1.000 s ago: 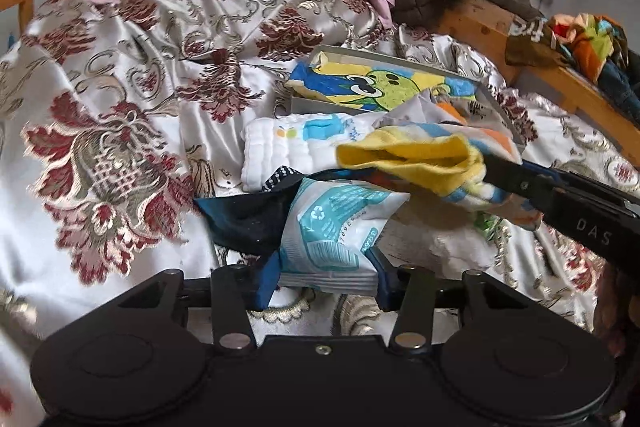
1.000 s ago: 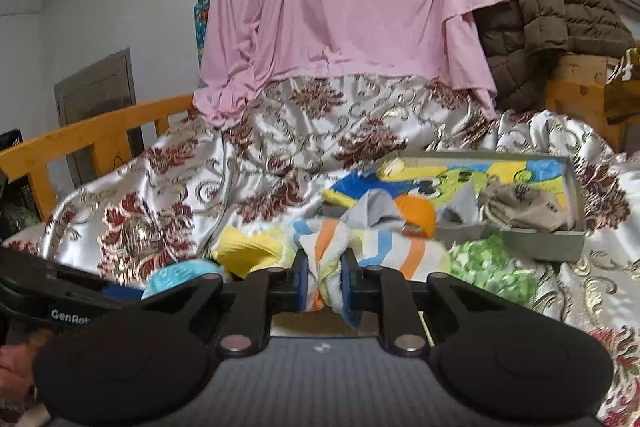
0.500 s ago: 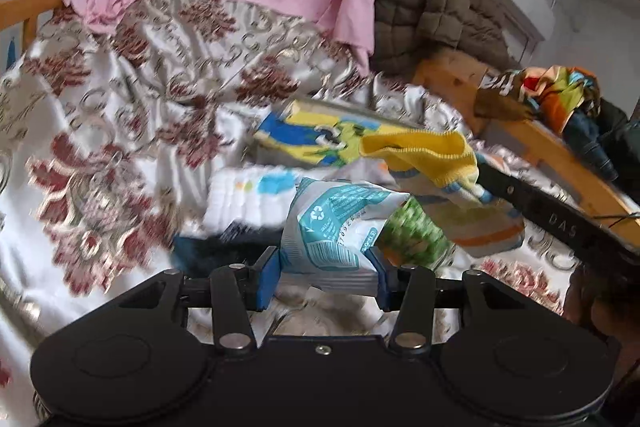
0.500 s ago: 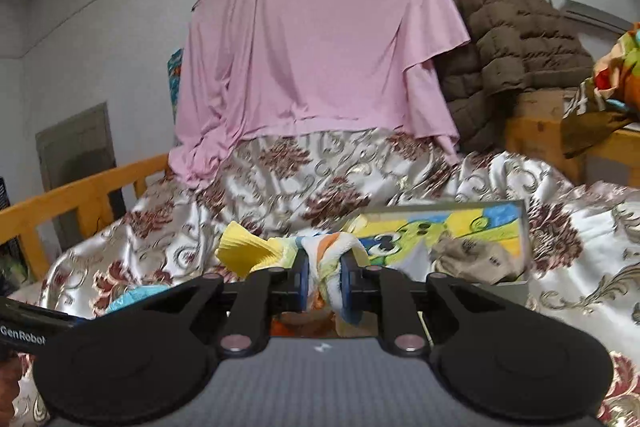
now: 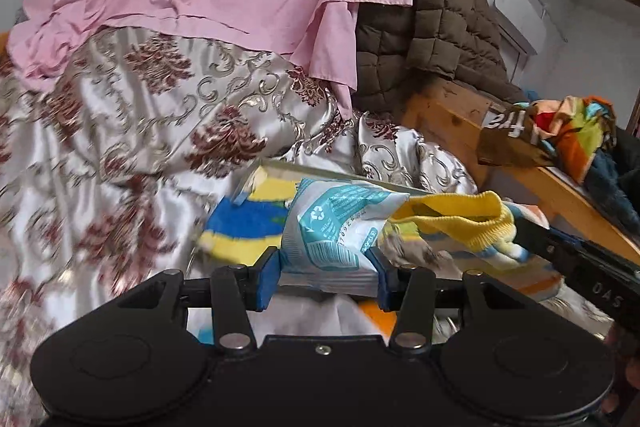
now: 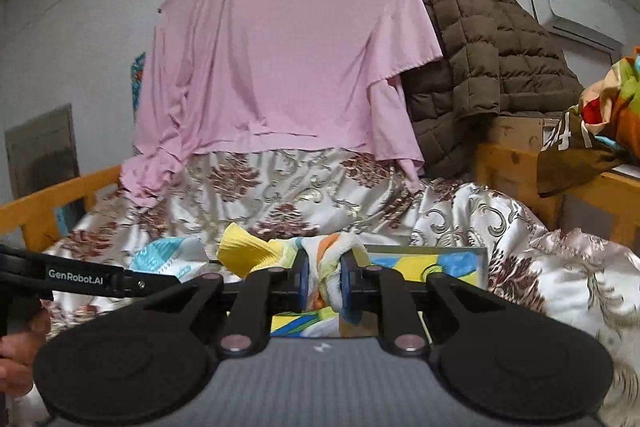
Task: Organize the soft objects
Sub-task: 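Carry the striped sock and tissue packet into the painted tray and open both grippers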
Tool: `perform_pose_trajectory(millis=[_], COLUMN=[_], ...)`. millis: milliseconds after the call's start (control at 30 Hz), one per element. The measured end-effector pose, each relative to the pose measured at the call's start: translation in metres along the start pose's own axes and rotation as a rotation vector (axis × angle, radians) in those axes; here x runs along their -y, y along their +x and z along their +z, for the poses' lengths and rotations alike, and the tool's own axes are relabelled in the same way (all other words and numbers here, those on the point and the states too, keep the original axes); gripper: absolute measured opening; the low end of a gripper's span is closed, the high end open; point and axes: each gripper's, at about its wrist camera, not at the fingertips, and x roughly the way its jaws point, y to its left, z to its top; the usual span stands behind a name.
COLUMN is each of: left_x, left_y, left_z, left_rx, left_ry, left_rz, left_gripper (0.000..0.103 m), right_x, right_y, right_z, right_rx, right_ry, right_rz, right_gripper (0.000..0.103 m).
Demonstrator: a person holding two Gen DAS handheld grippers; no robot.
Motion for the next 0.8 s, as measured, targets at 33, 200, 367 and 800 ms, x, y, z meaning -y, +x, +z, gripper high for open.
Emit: perform_pose_trajectory(millis=[33,200,367,800], left_x=[0.000,0.002,0.004,-0.004], left_y=[0.013,0.082,0.137,0.188], left_z=[0.005,0.024,0.027,0.008], left_rx=[-0.006,-0.048,-0.147,-0.350], left_ry=[-0.003,-0.026,-0.031,-0.039], left_rz=[-0.002,-0.017,-0.024,0.020], left_gripper=[0.049,0.049,0.049,0.049], right_x=[0.006,0.030,0.041,0.038], right_y=[0.011,0.066,0.108,0.138], right_z=[0.002,0.004,-0.003,-0.028], right_rx=[-0.010,-0.056,-0.115,-0.273], right_ry=[0.007,0.044,0.087,0.099], right_rz=[-0.004,-0.015,-0.008,0.010], right_gripper=[0.017,0.017,0.017,0.018])
